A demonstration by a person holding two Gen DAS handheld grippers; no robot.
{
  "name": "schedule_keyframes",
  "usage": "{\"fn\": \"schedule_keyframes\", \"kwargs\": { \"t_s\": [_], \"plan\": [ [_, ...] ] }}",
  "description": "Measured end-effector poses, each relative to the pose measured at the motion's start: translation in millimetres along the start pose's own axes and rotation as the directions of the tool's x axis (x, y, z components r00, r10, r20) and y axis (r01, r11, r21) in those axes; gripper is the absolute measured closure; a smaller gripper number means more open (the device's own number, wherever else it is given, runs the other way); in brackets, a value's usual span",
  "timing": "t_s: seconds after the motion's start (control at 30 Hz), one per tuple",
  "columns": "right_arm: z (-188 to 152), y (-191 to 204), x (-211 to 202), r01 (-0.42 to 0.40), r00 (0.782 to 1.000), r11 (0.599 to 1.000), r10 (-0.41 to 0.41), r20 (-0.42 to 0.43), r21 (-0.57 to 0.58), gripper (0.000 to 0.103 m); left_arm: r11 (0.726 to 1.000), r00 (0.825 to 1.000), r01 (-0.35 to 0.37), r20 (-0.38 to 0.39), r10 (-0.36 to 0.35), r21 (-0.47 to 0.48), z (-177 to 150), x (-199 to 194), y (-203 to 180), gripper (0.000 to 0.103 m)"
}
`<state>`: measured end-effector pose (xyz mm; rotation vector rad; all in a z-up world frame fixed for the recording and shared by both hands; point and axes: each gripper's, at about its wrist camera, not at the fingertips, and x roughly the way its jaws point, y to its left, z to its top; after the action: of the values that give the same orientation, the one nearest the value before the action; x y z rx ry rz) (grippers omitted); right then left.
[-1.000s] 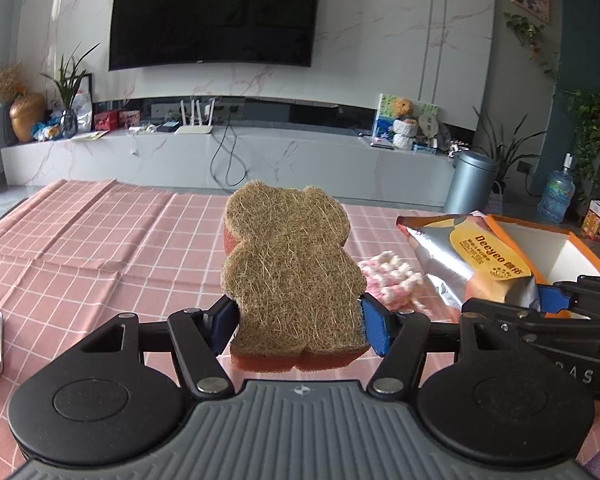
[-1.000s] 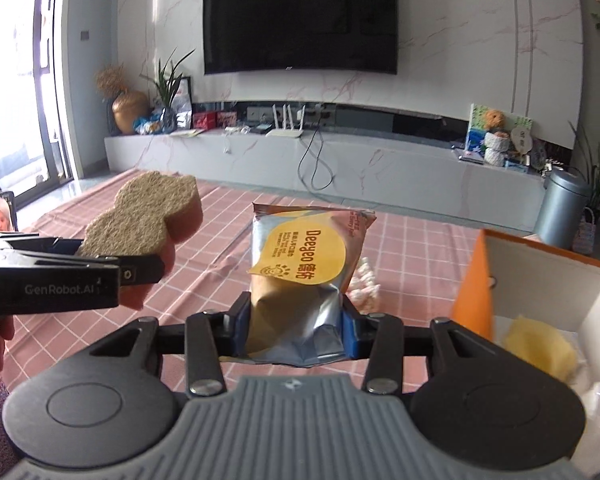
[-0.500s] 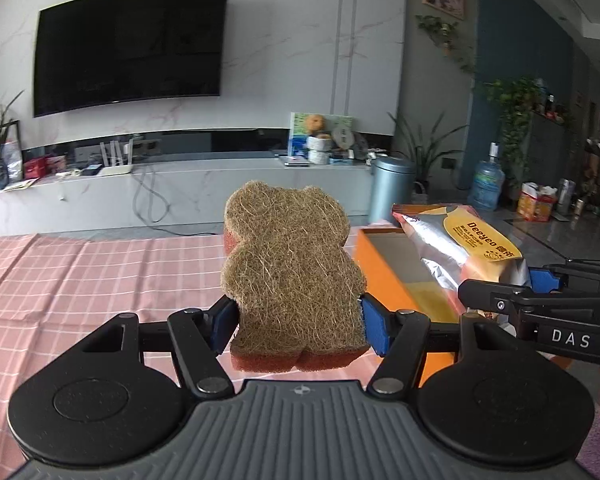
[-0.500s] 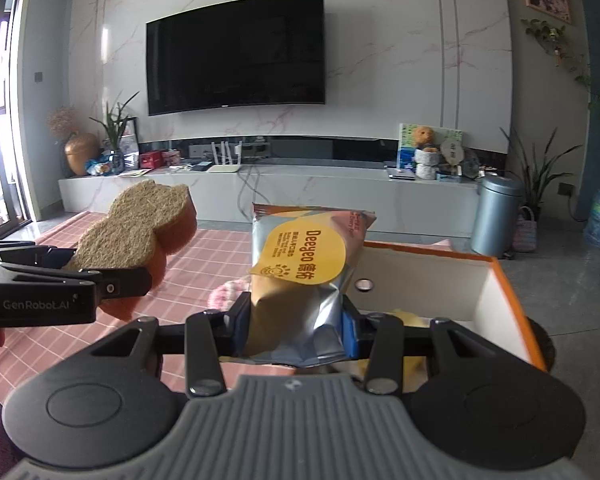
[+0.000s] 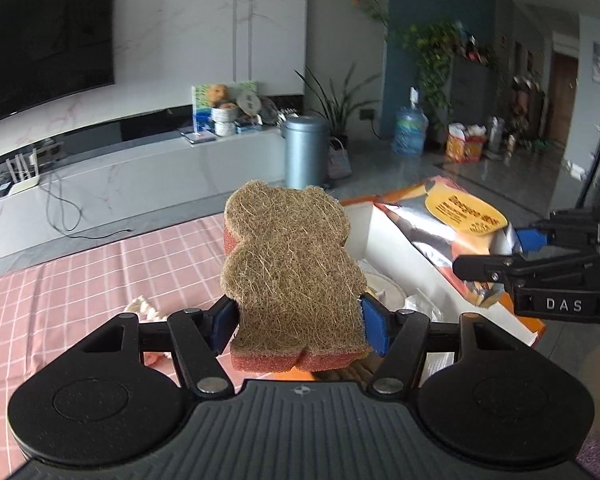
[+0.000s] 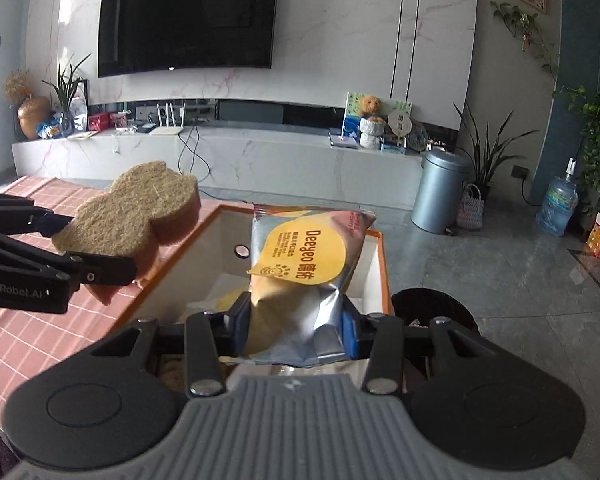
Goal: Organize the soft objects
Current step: 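Carry the snack bag and brown sponge over the orange box with both tools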
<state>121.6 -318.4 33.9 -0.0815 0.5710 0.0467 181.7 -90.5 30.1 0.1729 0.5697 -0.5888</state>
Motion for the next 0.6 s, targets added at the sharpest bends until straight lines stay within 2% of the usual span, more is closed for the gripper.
{"fn": "schedule_keyframes", "kwargs": {
  "t_s": [0.13,0.37,0.5,0.6],
  "plan": [
    [9.3,-9.8,28.3,-0.012,0.999,1.0,0.011,-0.049,-0.02,0.059,0.997,0.998,0.004,-0.06,0.0,0.082,7.5,28.7,-12.1,0.03],
    [20.4,-17.8,89.1,-0.039,0.989,0.995,0.026,-0.147,-0.087,0.059,0.973,0.986,0.003,-0.162,0.035,0.229,12.9,73.6,-24.3,0.029],
    [24.4,-22.3,118.7,-0.057,0.979,0.99,0.029,-0.203,-0.133,0.059,0.951,0.976,0.009,-0.208,0.058,0.309,11.3,93.1,-27.3,0.029],
    [26.8,-23.3,134.3,-0.076,0.971,0.985,0.038,-0.236,-0.157,0.059,0.925,0.971,0.009,-0.225,0.083,0.381,11.1,102.6,-33.5,0.029]
  ]
}}
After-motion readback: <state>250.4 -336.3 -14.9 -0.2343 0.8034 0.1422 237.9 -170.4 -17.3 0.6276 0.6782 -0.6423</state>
